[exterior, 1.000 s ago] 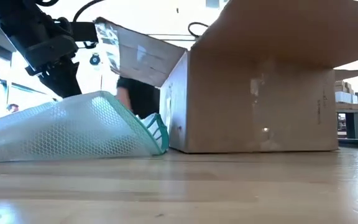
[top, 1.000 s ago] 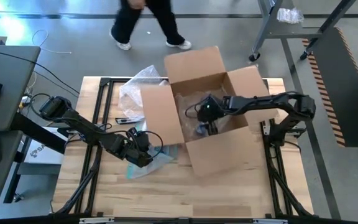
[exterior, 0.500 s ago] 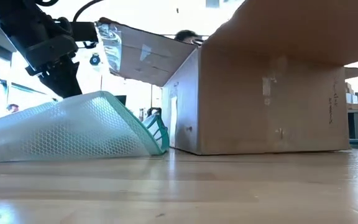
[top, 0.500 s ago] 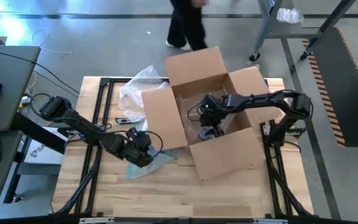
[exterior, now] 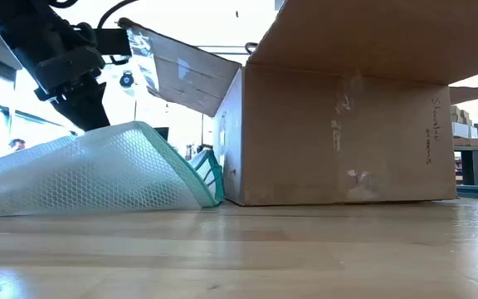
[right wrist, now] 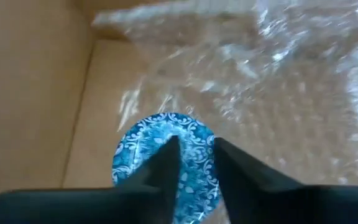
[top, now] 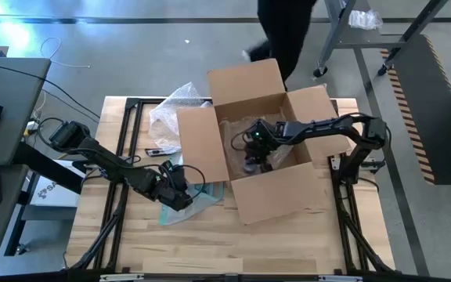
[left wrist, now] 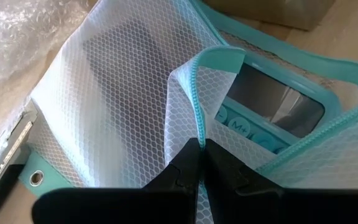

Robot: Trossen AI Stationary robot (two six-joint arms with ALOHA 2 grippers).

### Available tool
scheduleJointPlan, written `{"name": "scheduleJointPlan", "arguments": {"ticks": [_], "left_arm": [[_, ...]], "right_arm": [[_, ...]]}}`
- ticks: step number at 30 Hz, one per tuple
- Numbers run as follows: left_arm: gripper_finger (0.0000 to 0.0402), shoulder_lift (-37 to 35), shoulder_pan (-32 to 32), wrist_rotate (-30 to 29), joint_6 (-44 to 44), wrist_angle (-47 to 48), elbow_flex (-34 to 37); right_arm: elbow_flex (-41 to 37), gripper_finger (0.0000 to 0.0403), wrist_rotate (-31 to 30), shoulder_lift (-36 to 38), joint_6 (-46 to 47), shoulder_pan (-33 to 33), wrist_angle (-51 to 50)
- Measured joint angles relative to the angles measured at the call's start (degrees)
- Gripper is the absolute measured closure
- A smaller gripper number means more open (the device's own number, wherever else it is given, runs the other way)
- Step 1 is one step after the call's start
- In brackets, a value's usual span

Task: Unpack boxes
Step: Put the blue scented candle into the white zip bag

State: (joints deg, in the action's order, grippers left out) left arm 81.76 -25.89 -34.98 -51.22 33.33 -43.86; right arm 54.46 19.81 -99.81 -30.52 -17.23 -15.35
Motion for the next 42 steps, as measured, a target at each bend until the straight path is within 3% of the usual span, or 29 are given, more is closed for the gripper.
{"name": "scheduleJointPlan", "arguments": {"ticks": [3,9,17,21,25,32,36,42], "left_arm": [[0.0402,0.00,0.00,0.05,-0.81,-0.12,0.00],[0.0402,-0.02,0.00,1.19,-1.16,-0.18,0.00],[0.0402,-0.02,0.00,1.38,-1.16,-0.20,0.00],[0.0402,-0.02,0.00,1.53,-1.16,-0.19,0.00],[0.0402,-0.02,0.00,1.73,-1.15,-0.22,0.00],[0.0402,-0.02,0.00,1.77,0.54,-0.19,0.00],[0.0402,-0.02,0.00,1.67,2.20,-0.23,0.00],[0.0402,-0.02,-0.02,1.75,3.84,-0.19,0.00]], "right_arm": [[-0.07,0.0393,-1.86,1.19,1.97,-1.16,1.71],[-0.39,0.0399,-14.60,5.22,5.68,-3.98,2.34],[-0.20,0.0390,-11.08,11.44,4.26,-7.39,0.89],[-0.20,0.0350,-0.54,12.46,2.14,-7.65,-2.86],[-0.20,0.0272,11.21,11.46,1.11,-5.62,-6.60],[-0.13,0.0137,12.06,10.47,-9.80,1.56,-5.47],[-0.13,0.0125,9.95,5.91,-11.78,3.91,-5.39],[0.11,0.0126,11.91,0.68,-17.27,7.74,-5.00]]}}
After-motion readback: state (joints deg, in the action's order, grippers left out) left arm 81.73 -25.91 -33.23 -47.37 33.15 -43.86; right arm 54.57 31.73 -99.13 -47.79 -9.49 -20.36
